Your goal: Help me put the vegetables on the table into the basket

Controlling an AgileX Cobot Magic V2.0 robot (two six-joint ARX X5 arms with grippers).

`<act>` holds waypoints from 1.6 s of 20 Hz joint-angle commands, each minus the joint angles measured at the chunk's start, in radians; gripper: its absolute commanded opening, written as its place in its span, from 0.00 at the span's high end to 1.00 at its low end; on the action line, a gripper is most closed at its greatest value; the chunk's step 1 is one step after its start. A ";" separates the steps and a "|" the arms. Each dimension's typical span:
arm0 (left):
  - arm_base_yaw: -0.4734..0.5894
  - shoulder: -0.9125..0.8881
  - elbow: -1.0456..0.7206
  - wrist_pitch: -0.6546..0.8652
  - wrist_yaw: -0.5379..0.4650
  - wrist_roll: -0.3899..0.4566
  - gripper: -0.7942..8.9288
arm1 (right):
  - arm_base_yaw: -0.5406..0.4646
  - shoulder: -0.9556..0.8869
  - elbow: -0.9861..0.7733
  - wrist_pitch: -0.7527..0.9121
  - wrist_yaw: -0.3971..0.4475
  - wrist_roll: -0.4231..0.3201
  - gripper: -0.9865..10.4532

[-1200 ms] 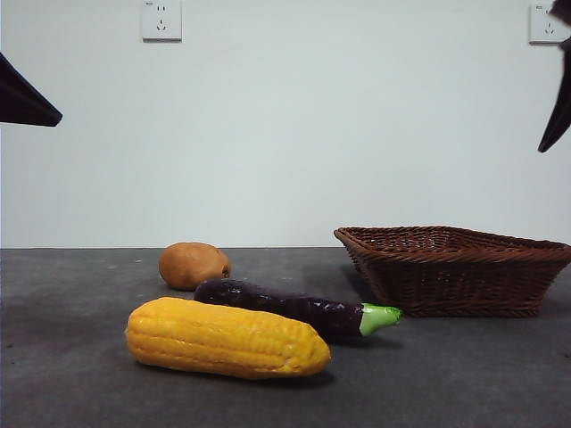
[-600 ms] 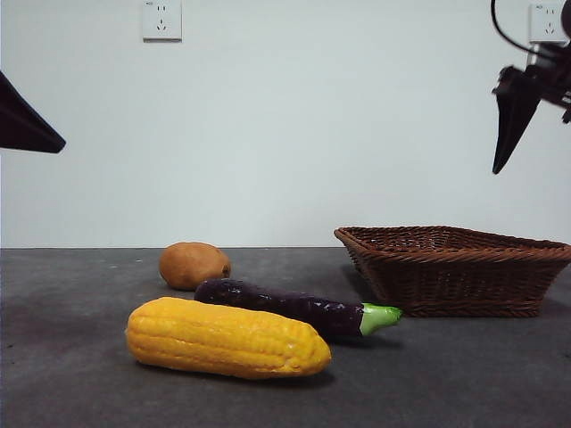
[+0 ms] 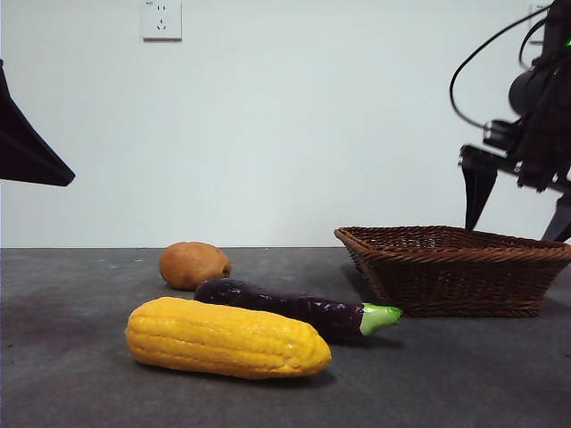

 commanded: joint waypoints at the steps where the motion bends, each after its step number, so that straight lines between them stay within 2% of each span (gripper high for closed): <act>1: -0.020 0.004 0.000 0.002 0.004 0.019 0.92 | 0.016 0.049 0.015 -0.014 0.021 -0.037 0.79; 2: -0.029 0.004 0.000 0.002 0.004 0.020 0.92 | 0.018 0.062 0.016 -0.019 0.019 -0.045 0.92; 6: -0.060 0.004 0.000 0.004 0.003 0.033 0.92 | 0.021 0.066 0.027 -0.019 0.023 -0.051 0.92; 8: -0.087 0.004 0.000 -0.001 -0.021 0.079 0.92 | 0.021 0.056 0.069 -0.063 0.023 -0.051 0.92; 12: -0.184 0.005 0.037 -0.026 -0.048 0.099 0.90 | 0.021 -0.032 0.120 -0.166 0.023 -0.051 0.92; 13: -0.209 0.005 0.069 -0.071 -0.085 0.139 0.83 | 0.021 -0.064 0.120 -0.186 0.023 -0.051 0.92; 15: -0.262 0.011 0.154 -0.208 -0.221 0.243 0.68 | 0.021 -0.124 0.120 -0.225 0.023 -0.051 0.92; 18: -0.336 0.046 0.262 -0.408 -0.375 0.449 0.39 | 0.021 -0.204 0.120 -0.290 0.023 -0.064 0.92; 19: -0.357 0.057 0.278 -0.442 -0.420 0.499 0.32 | 0.021 -0.224 0.120 -0.307 0.023 -0.070 0.92; 20: -0.389 0.069 0.285 -0.450 -0.479 0.518 0.31 | 0.021 -0.249 0.120 -0.330 0.023 -0.070 0.92; 25: -0.566 0.138 0.285 -0.449 -0.625 0.605 0.30 | 0.021 -0.357 0.120 -0.389 0.023 -0.073 0.92; 30: -0.770 0.251 0.290 -0.438 -0.825 0.763 0.30 | 0.022 -0.425 0.120 -0.407 0.023 -0.074 0.92; 32: -0.812 0.291 0.290 -0.423 -0.842 0.810 0.30 | 0.022 -0.436 0.119 -0.408 0.022 -0.074 0.92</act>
